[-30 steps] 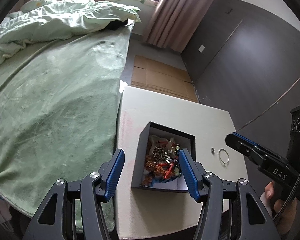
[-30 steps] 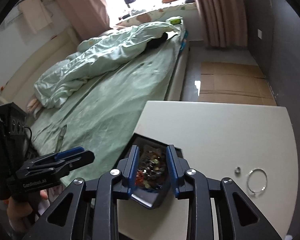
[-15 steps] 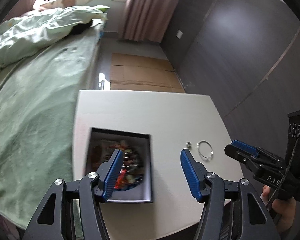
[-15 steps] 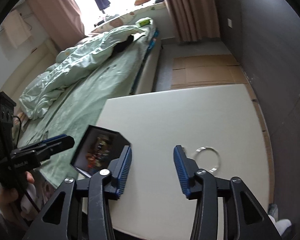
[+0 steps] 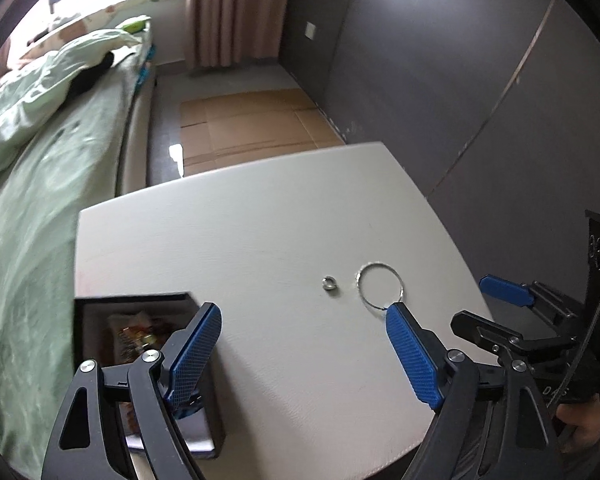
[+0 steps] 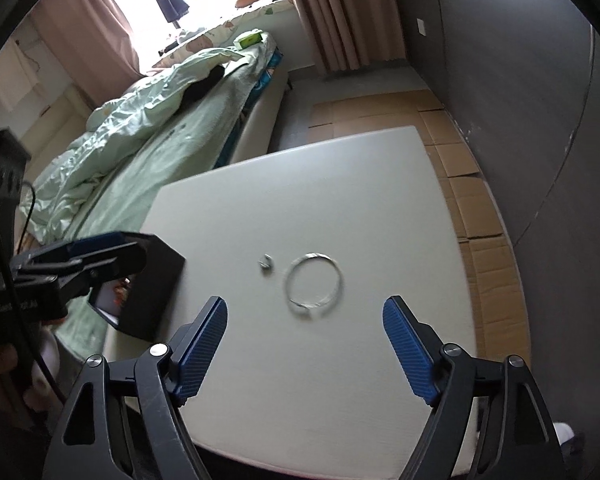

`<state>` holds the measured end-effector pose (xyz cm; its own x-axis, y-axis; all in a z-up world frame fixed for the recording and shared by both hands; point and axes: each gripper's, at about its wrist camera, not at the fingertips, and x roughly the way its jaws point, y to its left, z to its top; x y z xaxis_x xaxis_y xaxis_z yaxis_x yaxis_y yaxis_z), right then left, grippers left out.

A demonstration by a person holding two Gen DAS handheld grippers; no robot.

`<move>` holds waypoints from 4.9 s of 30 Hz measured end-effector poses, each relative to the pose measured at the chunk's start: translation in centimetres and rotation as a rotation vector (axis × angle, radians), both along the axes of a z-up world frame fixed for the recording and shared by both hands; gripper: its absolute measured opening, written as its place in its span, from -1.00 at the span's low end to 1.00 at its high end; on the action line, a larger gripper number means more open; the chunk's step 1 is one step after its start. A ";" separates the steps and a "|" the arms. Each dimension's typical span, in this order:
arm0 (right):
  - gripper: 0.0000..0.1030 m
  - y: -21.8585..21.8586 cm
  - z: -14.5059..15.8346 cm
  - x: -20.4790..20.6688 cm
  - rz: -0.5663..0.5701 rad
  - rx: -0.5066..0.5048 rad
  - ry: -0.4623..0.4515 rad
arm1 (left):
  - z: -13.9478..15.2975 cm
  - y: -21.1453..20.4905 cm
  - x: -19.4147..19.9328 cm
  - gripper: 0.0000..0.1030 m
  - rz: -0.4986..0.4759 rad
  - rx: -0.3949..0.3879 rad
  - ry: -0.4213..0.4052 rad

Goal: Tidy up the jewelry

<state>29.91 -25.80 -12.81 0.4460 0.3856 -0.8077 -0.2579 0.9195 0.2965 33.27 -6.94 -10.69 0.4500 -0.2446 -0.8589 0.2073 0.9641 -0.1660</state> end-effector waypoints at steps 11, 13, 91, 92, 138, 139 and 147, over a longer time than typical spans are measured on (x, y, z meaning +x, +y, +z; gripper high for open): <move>0.56 -2.7 -3.1 0.0 0.019 -0.044 0.012 | -3.0 -2.5 2.4 0.38 -0.040 0.031 0.023; 0.56 -3.1 -3.5 0.0 0.013 -0.045 0.014 | -3.8 -2.9 3.0 0.22 -0.045 0.036 0.041; -0.04 8.5 -3.5 3.5 0.313 -0.295 -0.031 | 1.5 10.0 -3.6 -0.76 0.145 -0.055 -0.116; -0.04 8.9 -3.2 3.3 0.317 -0.290 -0.037 | 1.4 10.3 -3.7 -0.76 0.149 -0.059 -0.109; 0.30 19.1 4.2 -3.7 0.303 -0.111 -0.067 | 3.5 19.6 -12.2 0.62 0.292 -0.180 -0.131; 0.35 18.2 4.7 -4.3 0.281 -0.097 -0.077 | 3.8 19.1 -12.4 0.68 0.282 -0.174 -0.138; 0.56 14.0 7.0 -7.7 0.179 -0.005 -0.125 | 5.7 15.8 -13.9 0.87 0.226 -0.130 -0.186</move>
